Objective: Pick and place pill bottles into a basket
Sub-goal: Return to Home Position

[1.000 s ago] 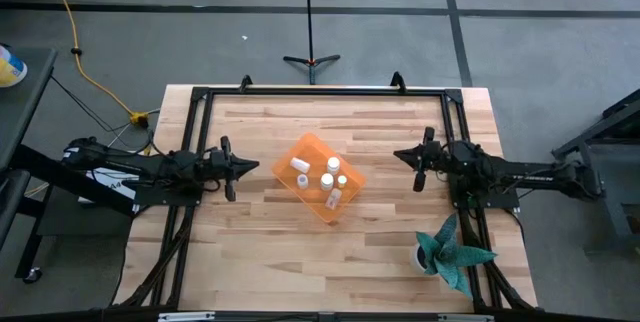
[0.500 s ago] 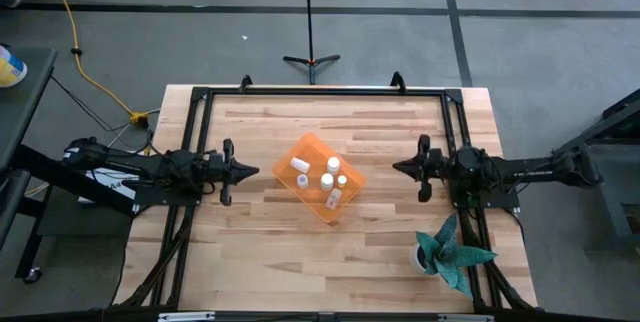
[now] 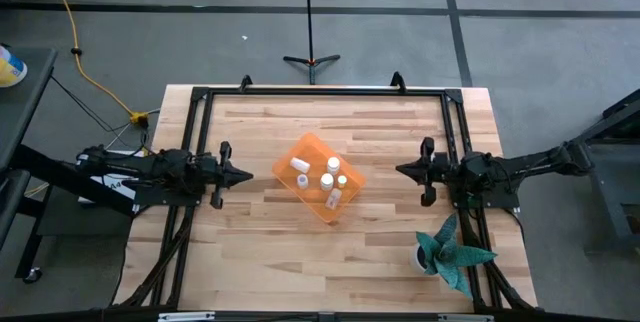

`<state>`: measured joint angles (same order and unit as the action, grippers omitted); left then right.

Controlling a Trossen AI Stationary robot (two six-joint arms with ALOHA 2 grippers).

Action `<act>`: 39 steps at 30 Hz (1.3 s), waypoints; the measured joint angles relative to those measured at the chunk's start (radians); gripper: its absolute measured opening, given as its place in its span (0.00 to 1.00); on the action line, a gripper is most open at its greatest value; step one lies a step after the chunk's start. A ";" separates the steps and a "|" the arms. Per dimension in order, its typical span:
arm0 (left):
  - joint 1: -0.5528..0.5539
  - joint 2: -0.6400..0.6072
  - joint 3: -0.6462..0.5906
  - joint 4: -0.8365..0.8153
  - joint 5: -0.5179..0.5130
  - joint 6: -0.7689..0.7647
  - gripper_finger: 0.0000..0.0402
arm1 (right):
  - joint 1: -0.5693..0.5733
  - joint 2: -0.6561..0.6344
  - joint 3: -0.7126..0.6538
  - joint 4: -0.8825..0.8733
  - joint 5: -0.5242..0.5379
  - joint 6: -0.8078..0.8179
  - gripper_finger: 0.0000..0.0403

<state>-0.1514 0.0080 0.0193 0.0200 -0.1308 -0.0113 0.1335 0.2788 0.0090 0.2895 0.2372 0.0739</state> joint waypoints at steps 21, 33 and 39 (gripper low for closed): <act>0.000 0.001 0.000 -0.012 0.010 0.007 0.11 | 0.006 0.009 0.000 -0.078 -0.035 0.080 0.01; 0.000 0.001 0.000 -0.012 0.009 0.007 0.11 | 0.006 0.009 -0.001 -0.083 -0.035 0.082 0.02; 0.000 0.001 0.000 -0.011 0.008 0.006 0.12 | 0.006 0.009 -0.001 -0.083 -0.035 0.082 0.02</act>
<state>-0.1510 0.0093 0.0193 0.0086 -0.1230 -0.0048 0.1398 0.2882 0.0082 0.2062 0.2024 0.1560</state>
